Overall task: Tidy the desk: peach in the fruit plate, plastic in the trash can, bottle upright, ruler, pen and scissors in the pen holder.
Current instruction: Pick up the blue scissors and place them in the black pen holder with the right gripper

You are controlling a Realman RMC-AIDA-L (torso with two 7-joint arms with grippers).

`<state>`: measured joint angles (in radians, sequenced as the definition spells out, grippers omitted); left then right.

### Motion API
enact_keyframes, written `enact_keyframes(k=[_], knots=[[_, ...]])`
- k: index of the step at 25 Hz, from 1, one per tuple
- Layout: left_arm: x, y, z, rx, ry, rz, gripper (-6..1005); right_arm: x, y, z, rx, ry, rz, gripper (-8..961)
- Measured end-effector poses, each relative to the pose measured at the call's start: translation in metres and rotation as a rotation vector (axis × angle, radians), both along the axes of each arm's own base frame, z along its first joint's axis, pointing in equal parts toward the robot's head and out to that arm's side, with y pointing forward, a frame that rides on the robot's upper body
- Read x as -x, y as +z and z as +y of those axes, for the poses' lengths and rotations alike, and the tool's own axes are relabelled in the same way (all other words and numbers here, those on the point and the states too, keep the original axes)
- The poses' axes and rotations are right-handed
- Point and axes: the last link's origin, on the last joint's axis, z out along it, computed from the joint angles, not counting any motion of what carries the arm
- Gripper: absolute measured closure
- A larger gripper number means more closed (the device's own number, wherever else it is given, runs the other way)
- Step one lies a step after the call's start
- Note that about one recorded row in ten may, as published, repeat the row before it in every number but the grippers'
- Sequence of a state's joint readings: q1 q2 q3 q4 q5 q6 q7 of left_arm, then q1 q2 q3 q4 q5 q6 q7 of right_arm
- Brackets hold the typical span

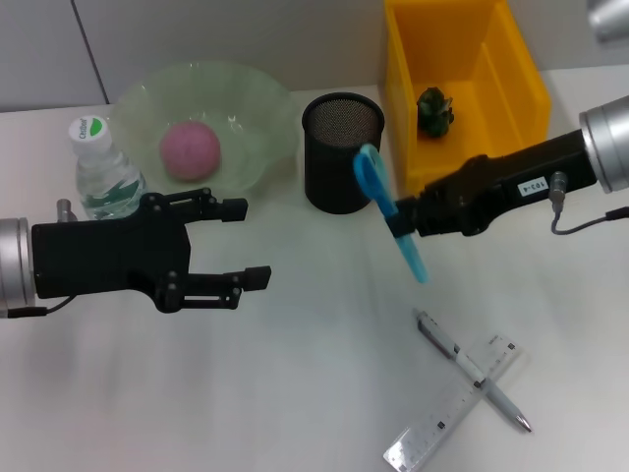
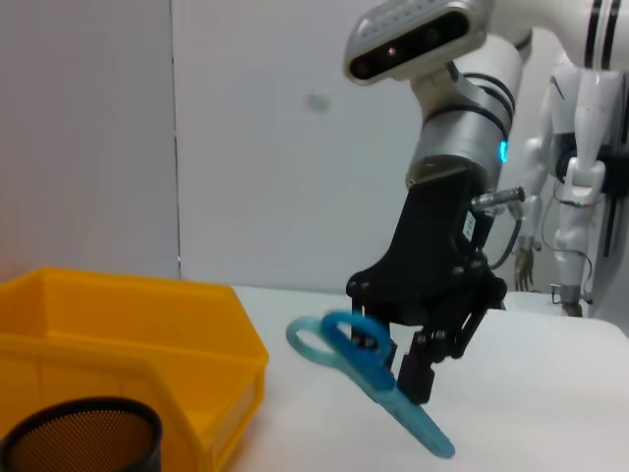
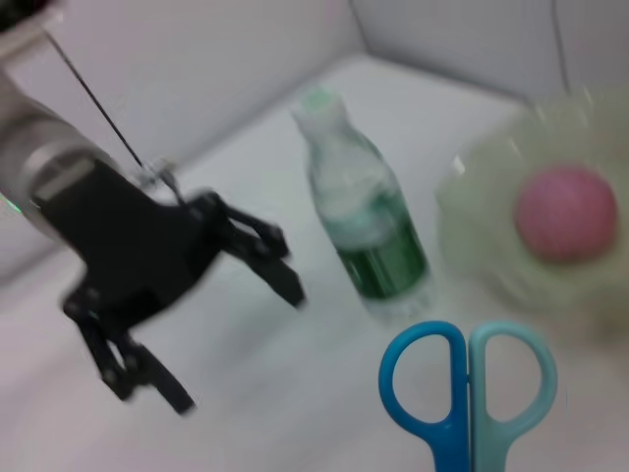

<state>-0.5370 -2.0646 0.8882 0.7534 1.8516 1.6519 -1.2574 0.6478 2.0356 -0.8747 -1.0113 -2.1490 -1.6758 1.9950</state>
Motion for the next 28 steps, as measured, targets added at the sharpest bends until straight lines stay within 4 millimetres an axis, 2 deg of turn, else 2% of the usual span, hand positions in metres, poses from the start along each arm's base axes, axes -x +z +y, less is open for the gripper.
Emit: enact_keyframes(k=[8, 14, 21, 28], knots=[[-0.001, 0.001, 0.0, -0.008, -0.004, -0.012, 167, -0.01, 0.003, 0.003, -0.192, 0.093, 0.229, 684], [-0.001, 0.001, 0.001, -0.01, -0.003, -0.012, 167, -0.015, -0.002, 0.013, -0.292, 0.1, 0.269, 677], [-0.001, 0.002, 0.001, -0.016, -0.006, -0.009, 167, -0.016, -0.001, 0.033, -0.436, 0.049, 0.301, 668], [0.001, -0.001, 0.001, -0.024, -0.016, -0.008, 167, -0.013, -0.013, 0.053, -0.495, -0.011, 0.268, 659]])
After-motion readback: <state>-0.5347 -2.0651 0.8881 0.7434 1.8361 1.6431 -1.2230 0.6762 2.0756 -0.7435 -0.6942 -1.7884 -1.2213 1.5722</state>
